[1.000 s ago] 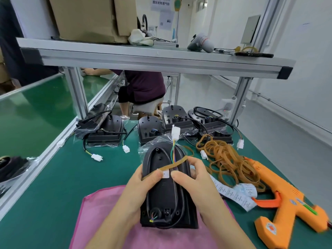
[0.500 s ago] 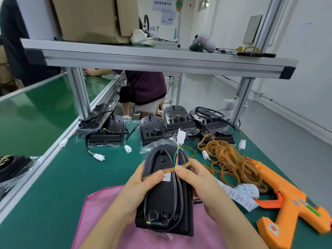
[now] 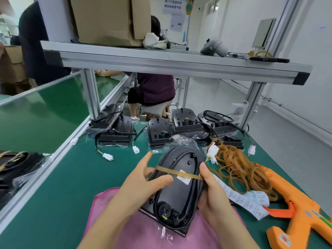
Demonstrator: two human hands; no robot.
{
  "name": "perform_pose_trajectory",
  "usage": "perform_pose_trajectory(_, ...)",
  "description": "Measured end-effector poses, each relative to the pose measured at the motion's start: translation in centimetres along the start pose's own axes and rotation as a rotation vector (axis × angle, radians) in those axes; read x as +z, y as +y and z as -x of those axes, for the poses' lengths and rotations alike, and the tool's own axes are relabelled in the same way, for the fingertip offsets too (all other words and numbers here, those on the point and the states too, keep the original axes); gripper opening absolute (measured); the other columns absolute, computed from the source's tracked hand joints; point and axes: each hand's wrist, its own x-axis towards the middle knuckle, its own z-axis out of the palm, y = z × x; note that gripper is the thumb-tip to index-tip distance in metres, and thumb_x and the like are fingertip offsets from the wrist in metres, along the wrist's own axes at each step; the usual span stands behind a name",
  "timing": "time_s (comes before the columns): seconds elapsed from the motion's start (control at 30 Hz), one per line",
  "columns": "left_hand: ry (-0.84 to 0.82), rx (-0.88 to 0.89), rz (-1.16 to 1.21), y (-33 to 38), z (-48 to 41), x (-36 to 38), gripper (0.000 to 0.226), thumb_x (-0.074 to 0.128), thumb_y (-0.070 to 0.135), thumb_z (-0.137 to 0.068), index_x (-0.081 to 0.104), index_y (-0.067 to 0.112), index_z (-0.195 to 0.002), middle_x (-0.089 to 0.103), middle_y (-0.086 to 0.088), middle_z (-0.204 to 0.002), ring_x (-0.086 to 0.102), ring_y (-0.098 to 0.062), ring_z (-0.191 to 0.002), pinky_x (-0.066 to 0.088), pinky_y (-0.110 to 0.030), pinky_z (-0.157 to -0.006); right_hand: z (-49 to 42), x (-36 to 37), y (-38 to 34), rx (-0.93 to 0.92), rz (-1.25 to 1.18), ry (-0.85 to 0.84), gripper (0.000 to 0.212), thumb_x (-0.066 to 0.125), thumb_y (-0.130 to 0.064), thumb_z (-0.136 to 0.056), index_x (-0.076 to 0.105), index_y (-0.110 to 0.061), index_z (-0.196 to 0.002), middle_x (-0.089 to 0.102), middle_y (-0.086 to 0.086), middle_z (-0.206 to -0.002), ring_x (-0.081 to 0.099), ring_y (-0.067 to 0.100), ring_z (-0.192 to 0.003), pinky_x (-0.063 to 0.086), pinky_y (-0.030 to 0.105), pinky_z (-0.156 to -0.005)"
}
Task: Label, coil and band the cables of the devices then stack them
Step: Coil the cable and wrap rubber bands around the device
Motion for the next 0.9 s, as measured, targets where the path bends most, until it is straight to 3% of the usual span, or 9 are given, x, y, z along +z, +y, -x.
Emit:
perform_pose_trajectory(0.07,-0.018,-0.039,0.023,-0.1,0.2,-0.6,0.115,0.073,0.064,-0.042,0.032,0.04,-0.145,0.074,0.016,-0.095,0.068,-0.001,-0.094,0.046,-0.029,-0.095,-0.2,-0.1,0.5,-0.023,-0.045,0.033,0.058,0.059,-0.047,-0.075,0.065,-0.012,-0.12,0.069,0.014,-0.115,0.066,0.027,-0.107,0.052,0.044,-0.089)
perform_pose_trajectory(0.17,-0.015,-0.07,-0.003,-0.3,0.5,-0.8,0.089,0.079,0.055,-0.048,0.051,0.04,-0.131,0.064,0.018,-0.112,0.057,0.009,-0.104,0.041,-0.019,-0.096,-0.4,-0.2,1.3,-0.01,-0.109,0.046,0.061,0.059,-0.048,-0.074,0.066,-0.009,-0.119,0.067,0.018,-0.118,0.063,0.033,-0.111,0.041,0.052,-0.104)
perform_pose_trajectory(0.27,0.017,-0.02,-0.001,-0.3,0.6,-0.5,0.05,0.088,0.038,-0.063,0.061,0.044,-0.106,0.057,0.037,-0.104,0.048,0.029,-0.097,0.037,0.003,-0.076,-0.5,-0.2,1.9,0.067,-0.171,0.0,0.064,0.054,-0.053,-0.078,0.066,-0.005,-0.119,0.064,0.022,-0.122,0.061,0.038,-0.114,0.038,0.055,-0.106)
perform_pose_trajectory(0.37,0.035,0.024,-0.02,-0.2,0.7,-0.3,0.04,0.085,0.041,-0.064,0.06,0.048,-0.094,0.057,0.041,-0.094,0.048,0.035,-0.088,0.036,0.008,-0.068,-0.6,-0.2,2.0,0.096,-0.241,-0.044,0.066,0.049,-0.054,-0.081,0.063,-0.006,-0.123,0.062,0.023,-0.124,0.061,0.038,-0.114,0.04,0.055,-0.103)
perform_pose_trajectory(0.57,0.036,0.034,-0.088,0.2,0.9,-0.4,0.054,0.071,0.065,-0.046,0.058,0.054,-0.098,0.052,0.041,-0.1,0.044,0.027,-0.097,0.035,-0.013,-0.088,-0.6,-0.1,1.8,0.12,-0.31,-0.102,0.068,0.042,-0.054,-0.087,0.055,-0.004,-0.131,0.056,0.025,-0.131,0.054,0.041,-0.122,0.029,0.056,-0.111)
perform_pose_trajectory(0.7,0.101,0.1,-0.155,1.9,0.0,-1.0,0.042,0.051,0.077,-0.057,0.067,0.051,-0.086,0.066,0.034,-0.084,0.057,0.018,-0.082,0.042,-0.018,-0.078,-0.8,0.0,1.8,0.108,-0.318,-0.095,0.067,0.042,-0.052,-0.089,0.052,-0.004,-0.134,0.053,0.023,-0.135,0.049,0.039,-0.127,0.025,0.054,-0.114)
perform_pose_trajectory(0.8,0.153,0.125,-0.214,3.2,-1.6,-1.3,0.031,0.06,0.065,-0.074,0.071,0.039,-0.087,0.067,0.028,-0.078,0.061,0.007,-0.078,0.05,-0.025,-0.078,-1.1,0.1,2.1,0.095,-0.289,-0.093,0.063,0.044,-0.051,-0.09,0.055,-0.006,-0.133,0.054,0.02,-0.136,0.05,0.038,-0.127,0.026,0.054,-0.114)
perform_pose_trajectory(0.9,0.193,0.134,-0.281,3.9,-2.6,-1.4,0.017,0.065,0.039,-0.083,0.071,0.031,-0.07,0.068,0.012,-0.067,0.067,-0.016,-0.071,0.058,-0.039,-0.077,-1.1,0.3,2.2,0.091,-0.281,-0.091,0.063,0.047,-0.052,-0.088,0.056,-0.007,-0.132,0.055,0.02,-0.135,0.051,0.037,-0.126,0.026,0.054,-0.114)
